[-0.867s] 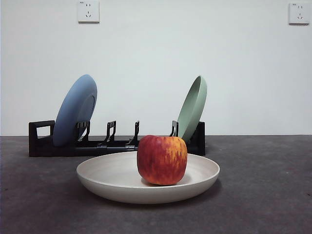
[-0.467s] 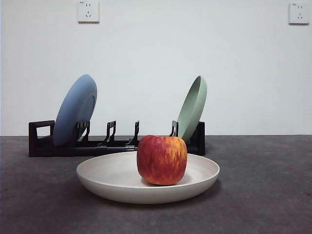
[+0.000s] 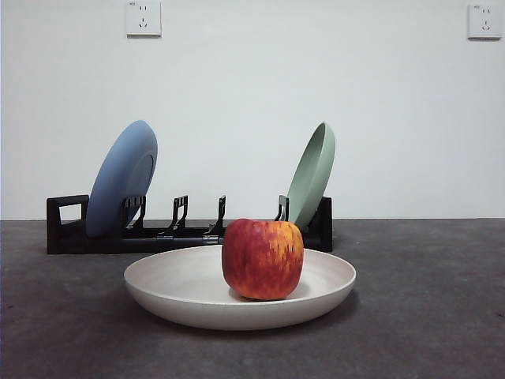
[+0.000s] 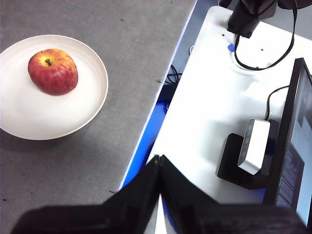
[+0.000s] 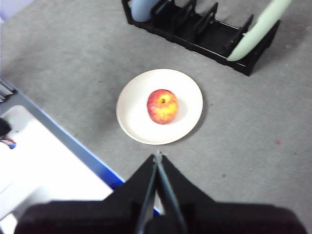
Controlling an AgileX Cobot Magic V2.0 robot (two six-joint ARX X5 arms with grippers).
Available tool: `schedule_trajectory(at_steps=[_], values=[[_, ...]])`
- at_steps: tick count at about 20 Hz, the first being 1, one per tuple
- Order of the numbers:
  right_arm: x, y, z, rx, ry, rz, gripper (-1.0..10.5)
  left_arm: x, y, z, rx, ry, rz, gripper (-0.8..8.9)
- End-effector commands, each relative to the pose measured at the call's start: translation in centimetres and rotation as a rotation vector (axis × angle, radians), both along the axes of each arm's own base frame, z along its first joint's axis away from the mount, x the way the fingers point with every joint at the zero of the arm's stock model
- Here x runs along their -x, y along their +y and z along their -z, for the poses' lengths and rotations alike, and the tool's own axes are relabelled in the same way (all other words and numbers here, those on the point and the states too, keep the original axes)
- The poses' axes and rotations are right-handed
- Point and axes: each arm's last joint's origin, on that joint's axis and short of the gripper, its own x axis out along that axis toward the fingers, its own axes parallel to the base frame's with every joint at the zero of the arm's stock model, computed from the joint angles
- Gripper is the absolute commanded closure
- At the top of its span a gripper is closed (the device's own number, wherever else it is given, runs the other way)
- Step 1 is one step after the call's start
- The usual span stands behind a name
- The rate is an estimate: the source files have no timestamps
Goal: Take the yellow plate from the plate rack,put the plate on the table,take the apple from the table,put the apple in the plate
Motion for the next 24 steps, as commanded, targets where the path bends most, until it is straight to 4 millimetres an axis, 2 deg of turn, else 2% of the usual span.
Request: schedule_trajectory(at_steps=[1, 15, 19, 22, 24], values=[[-0.2, 0.0, 0.2, 0.032, 0.015, 0.032, 9.5, 0.0, 0.0, 0.1, -0.005, -0.007, 0.009, 8.18], [-1.4, 0.7, 0.4, 0.115, -0.01, 0.118, 9.5, -0.8, 0.7, 0.3, -0.217, -0.276, -0.181, 8.17], [-1.6, 0.8, 0.5, 0.131, -0.014, 0.133, 9.5, -1.0, 0.5, 0.3, -0.231, -0.303, -0.177, 8.17], [-1.7, 0.9, 0.5, 0.135, -0.01, 0.132, 9.5, -1.9, -0.1, -0.7, -0.174, -0.455, -0.296, 8.17], [-1.9, 1.1, 0.6, 0.139, -0.005, 0.132, 9.5, -2.6, -0.2, -2.1, -0.071, -0.574, -0.382, 8.17]])
